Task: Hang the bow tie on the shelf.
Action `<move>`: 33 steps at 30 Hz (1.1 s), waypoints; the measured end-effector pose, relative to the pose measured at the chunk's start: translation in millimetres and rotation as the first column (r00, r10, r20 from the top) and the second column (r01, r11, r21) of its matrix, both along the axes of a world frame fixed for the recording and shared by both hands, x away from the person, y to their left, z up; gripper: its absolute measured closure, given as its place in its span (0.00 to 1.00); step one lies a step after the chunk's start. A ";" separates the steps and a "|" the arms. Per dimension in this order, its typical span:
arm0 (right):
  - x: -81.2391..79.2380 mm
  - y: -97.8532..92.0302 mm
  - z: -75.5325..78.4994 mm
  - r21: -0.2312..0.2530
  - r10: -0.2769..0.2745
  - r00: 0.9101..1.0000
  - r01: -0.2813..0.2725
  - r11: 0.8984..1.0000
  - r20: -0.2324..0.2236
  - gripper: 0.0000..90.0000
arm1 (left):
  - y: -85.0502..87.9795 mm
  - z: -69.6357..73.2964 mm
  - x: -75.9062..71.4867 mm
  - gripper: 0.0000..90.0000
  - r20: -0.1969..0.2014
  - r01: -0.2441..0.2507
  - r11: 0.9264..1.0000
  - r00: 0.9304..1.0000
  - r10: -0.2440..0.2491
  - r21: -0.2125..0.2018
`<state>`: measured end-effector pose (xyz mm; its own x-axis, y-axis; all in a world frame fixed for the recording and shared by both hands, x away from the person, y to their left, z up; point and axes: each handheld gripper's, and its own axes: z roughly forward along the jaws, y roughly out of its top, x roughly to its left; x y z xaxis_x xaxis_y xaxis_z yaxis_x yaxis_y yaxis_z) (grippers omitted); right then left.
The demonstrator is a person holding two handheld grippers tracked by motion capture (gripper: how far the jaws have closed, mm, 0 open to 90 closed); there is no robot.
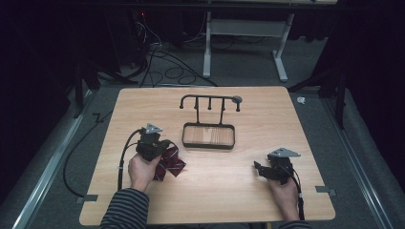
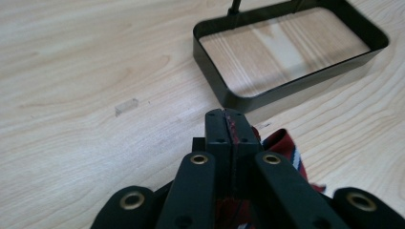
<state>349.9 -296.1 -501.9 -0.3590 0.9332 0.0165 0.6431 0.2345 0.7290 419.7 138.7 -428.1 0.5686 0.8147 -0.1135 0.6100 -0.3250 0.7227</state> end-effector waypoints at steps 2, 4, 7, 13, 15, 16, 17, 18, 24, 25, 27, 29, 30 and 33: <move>0.0 0.0 0.0 0.000 0.000 1.000 0.000 1.000 0.000 0.39 | 1.3 4.7 -1.8 0.99 0.010 0.003 1.000 1.000 -0.003 -0.006; 0.0 -0.1 0.0 0.000 0.001 1.000 -0.001 1.000 0.000 0.39 | 3.2 14.6 -5.9 0.99 0.032 0.012 1.000 0.999 -0.012 -0.022; 0.0 -0.1 0.1 0.000 0.001 1.000 -0.001 1.000 -0.001 0.39 | 3.6 23.1 -9.2 0.99 0.044 0.024 0.999 0.999 -0.023 -0.031; 0.0 -0.1 0.1 0.000 0.001 1.000 -0.001 1.000 -0.001 0.39 | 1.8 35.5 -12.8 0.99 0.064 0.047 0.998 0.997 -0.043 -0.050; 0.0 -0.1 0.1 0.000 0.001 1.000 -0.001 1.000 -0.001 0.38 | -0.4 40.4 -14.8 0.99 0.076 0.056 0.997 0.996 -0.052 -0.051; -0.1 -0.1 0.1 0.000 0.001 1.000 -0.001 1.000 -0.002 0.38 | -1.3 42.4 -15.7 0.99 0.081 0.063 0.997 0.995 -0.058 -0.052; -0.1 -0.1 0.1 0.000 0.001 1.000 -0.001 1.000 -0.002 0.38 | -1.3 42.4 -15.7 0.99 0.081 0.063 0.997 0.995 -0.058 -0.052; -0.1 -0.2 0.1 0.000 0.002 1.000 -0.002 1.000 -0.002 0.38 | -2.4 44.3 -16.6 0.99 0.086 0.069 0.996 0.994 -0.064 -0.054; -0.1 -0.1 0.1 0.001 0.002 1.000 -0.002 1.000 -0.002 0.39 | -9.7 53.5 -20.3 0.99 0.109 0.098 0.993 0.990 -0.090 -0.067; -0.1 -0.1 0.1 0.001 0.002 1.000 -0.002 1.000 -0.002 0.39 | -9.7 53.5 -20.3 0.99 0.109 0.098 0.993 0.990 -0.090 -0.067; -0.1 -0.1 0.1 0.000 0.002 1.000 -0.002 1.000 -0.001 0.38 | -12.6 56.4 -20.8 0.99 0.116 0.110 0.992 0.988 -0.102 -0.068; -0.1 -0.2 0.1 0.000 0.002 1.000 -0.002 1.000 -0.002 0.39 | -16.0 59.8 -20.7 0.99 0.120 0.122 0.990 0.986 -0.113 -0.073; -0.1 -0.2 0.1 0.000 0.002 1.000 -0.002 1.000 -0.002 0.39 | -17.2 60.9 -20.6 0.99 0.123 0.127 0.989 0.985 -0.117 -0.076; -0.1 -0.2 0.1 0.000 0.002 1.000 -0.002 1.000 -0.002 0.39 | -20.8 63.4 -19.7 0.99 0.124 0.136 0.988 0.984 -0.126 -0.077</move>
